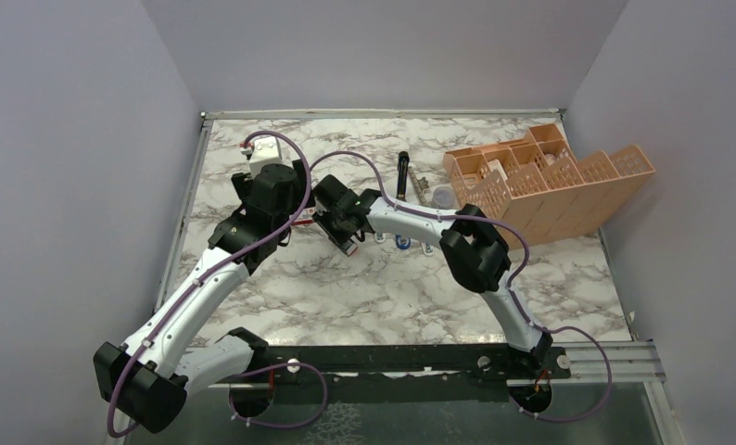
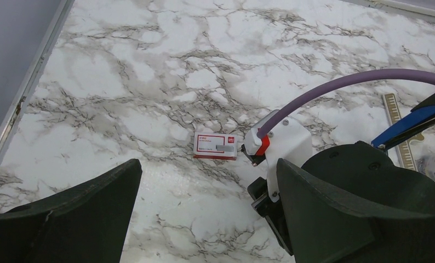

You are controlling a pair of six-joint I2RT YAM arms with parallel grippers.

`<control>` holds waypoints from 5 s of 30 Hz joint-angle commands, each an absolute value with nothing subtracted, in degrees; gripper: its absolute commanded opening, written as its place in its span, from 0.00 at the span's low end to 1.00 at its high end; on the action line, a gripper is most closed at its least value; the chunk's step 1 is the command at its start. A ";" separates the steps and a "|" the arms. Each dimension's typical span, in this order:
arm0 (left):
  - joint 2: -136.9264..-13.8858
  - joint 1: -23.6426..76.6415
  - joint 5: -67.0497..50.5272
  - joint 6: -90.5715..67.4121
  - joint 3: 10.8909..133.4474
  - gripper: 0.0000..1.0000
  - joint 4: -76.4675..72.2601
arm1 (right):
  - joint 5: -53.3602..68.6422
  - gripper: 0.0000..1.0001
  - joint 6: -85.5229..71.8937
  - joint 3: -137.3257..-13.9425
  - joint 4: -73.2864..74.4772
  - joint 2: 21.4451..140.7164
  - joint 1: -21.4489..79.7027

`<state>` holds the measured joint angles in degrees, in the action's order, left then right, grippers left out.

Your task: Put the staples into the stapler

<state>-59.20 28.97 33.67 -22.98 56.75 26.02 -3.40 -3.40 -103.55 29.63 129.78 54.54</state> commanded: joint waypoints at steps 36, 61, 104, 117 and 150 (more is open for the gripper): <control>-59.15 28.74 34.30 -22.94 56.43 0.93 25.44 | 3.62 0.22 -3.31 -72.31 25.26 108.67 55.67; -59.64 28.74 32.99 -22.35 56.68 0.93 25.40 | -11.29 0.49 -30.61 -77.77 30.11 110.67 55.75; -59.79 28.74 31.91 -22.59 56.51 0.93 25.40 | -6.91 0.36 -33.40 -70.31 38.12 107.85 56.38; -59.85 28.74 31.99 -22.59 56.51 0.93 25.40 | -8.15 0.34 -32.16 -71.94 36.29 108.52 56.42; -60.24 28.74 31.99 -22.59 56.60 0.93 25.40 | -18.20 0.21 -33.30 -73.88 35.42 102.75 53.85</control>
